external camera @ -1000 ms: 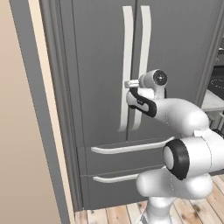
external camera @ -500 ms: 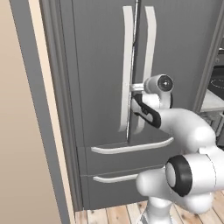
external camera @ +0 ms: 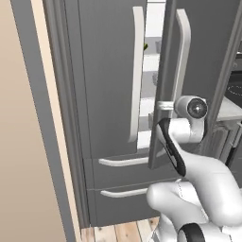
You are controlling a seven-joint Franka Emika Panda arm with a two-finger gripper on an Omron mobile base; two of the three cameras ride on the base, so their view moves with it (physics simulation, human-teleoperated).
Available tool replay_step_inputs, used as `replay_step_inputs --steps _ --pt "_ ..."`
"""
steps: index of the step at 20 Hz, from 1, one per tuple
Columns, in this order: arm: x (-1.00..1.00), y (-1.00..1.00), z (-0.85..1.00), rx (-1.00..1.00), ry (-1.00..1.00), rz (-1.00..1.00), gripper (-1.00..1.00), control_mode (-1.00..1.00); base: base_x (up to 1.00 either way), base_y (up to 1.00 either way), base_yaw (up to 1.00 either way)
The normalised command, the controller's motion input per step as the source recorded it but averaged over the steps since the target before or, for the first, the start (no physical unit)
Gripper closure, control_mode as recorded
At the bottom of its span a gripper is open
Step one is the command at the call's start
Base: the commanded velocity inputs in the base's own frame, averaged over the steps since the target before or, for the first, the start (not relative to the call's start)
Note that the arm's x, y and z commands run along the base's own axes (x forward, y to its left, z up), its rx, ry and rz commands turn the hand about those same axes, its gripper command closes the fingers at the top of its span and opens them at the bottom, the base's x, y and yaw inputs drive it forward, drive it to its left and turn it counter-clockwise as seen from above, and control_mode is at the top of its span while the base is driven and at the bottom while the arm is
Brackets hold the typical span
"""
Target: There is a bowl on the dining counter. Grab a lemon wedge from the fridge and place it in the bowl. Then get the liquor bottle and glass cup from the cabinet and place them next to the bowl.
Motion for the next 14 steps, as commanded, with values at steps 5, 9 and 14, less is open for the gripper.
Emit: replay_step_inputs --steps 5,9,14 --pt "-0.89 -0.67 0.46 0.00 0.01 -0.06 -1.00 -1.00 0.00 0.00 0.00" --pt "-0.57 -0.48 0.49 0.00 0.10 -0.03 -1.00 -1.00 0.00 0.00 0.00" --pt "-0.57 -0.39 0.65 0.01 0.05 -0.01 -1.00 -1.00 0.00 0.00 0.00"
